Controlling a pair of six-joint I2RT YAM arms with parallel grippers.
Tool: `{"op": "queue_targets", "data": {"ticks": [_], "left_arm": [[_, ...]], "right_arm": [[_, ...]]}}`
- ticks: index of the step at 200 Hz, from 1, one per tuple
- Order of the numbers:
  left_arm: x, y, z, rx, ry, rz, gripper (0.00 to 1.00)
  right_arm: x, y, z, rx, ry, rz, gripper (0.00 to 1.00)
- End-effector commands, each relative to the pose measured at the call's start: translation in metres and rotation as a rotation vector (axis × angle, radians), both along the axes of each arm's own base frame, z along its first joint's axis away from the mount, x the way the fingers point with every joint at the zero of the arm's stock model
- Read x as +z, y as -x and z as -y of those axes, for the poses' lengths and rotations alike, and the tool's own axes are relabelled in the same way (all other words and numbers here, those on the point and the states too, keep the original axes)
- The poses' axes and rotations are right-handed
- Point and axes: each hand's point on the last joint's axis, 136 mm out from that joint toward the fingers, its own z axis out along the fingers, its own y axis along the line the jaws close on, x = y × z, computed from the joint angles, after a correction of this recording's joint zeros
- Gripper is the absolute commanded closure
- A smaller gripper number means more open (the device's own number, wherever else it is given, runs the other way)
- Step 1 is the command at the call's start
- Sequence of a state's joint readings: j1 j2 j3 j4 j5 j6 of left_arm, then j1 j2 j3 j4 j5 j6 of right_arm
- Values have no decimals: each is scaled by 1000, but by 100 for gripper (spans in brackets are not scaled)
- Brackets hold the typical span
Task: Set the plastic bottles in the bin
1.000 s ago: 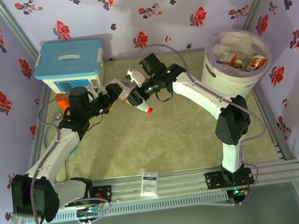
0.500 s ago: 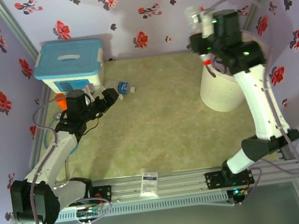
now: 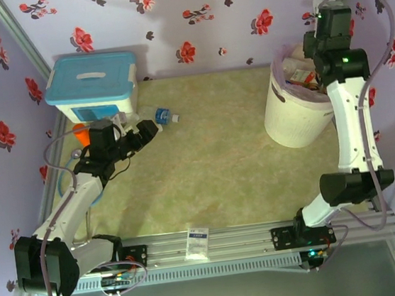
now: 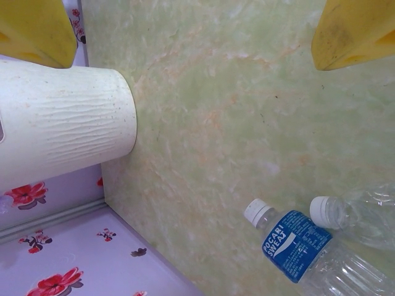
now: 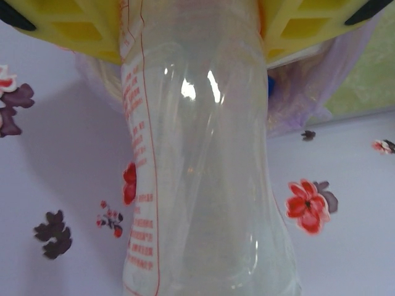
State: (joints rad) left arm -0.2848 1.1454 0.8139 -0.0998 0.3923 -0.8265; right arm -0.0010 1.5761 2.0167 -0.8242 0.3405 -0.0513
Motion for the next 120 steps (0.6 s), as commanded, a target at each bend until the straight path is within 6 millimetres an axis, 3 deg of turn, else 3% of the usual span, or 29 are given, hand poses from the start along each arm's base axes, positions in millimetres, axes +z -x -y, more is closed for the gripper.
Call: {"op": "queue_targets", "data": {"ticks": [1,26,57,91,120], "left_arm": [[-13,3,-5,0,-42,-15,2],[-15,6,-6,-4,-48,-17,2],[-17,8,-10,2,-63,-17,2],[-17,7,-11,2,-72,-20,3],[-18,6,-11,2,-73,-21,3]], "right_arm": [[-9,-17,13,-20,28,-4,54],[-38,-28,20,-7,-22,-80,52],[-64,-23,21,-7,-49,-172,48],[-80,-14,18,4,-80,-229,43],[-79,-7,21,-20,-99,-231,37]]}}
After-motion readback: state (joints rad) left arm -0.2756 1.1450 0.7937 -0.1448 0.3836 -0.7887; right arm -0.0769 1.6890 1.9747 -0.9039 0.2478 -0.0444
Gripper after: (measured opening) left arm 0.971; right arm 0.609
